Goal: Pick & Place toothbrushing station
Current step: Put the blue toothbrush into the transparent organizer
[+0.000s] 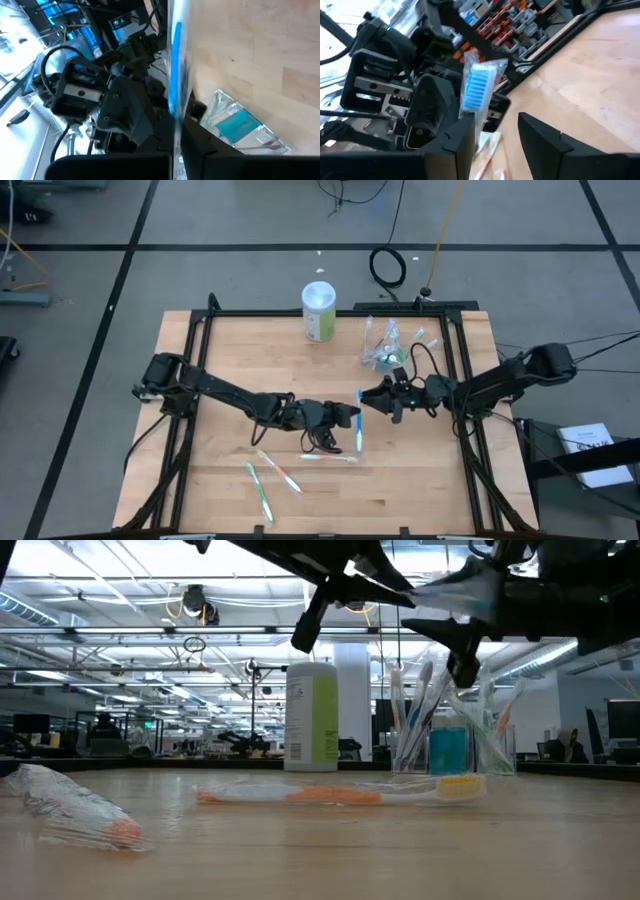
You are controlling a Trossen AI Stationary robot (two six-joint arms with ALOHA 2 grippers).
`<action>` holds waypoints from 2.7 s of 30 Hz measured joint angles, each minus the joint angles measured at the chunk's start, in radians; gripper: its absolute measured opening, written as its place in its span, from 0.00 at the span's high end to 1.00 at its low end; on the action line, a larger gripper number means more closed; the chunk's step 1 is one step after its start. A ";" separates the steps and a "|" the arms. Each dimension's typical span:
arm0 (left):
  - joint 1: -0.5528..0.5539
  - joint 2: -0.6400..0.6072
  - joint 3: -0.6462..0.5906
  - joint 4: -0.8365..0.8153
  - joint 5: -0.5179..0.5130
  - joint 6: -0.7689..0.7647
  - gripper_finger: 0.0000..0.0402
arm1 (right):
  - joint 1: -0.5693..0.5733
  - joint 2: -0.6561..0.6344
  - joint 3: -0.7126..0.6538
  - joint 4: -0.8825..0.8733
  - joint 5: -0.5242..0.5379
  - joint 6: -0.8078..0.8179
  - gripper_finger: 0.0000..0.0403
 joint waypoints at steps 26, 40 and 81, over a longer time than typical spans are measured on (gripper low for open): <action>0.001 0.000 -0.001 0.003 0.013 0.031 0.99 | -0.009 0.043 0.044 0.001 -0.123 -0.155 0.83; -0.022 0.000 -0.001 0.024 0.009 -0.143 0.99 | -0.008 0.044 0.044 0.021 -0.125 -0.178 0.98; 0.056 -0.260 0.000 -0.455 -0.066 -1.445 0.68 | -0.109 -0.517 0.017 -0.470 0.976 -0.993 0.99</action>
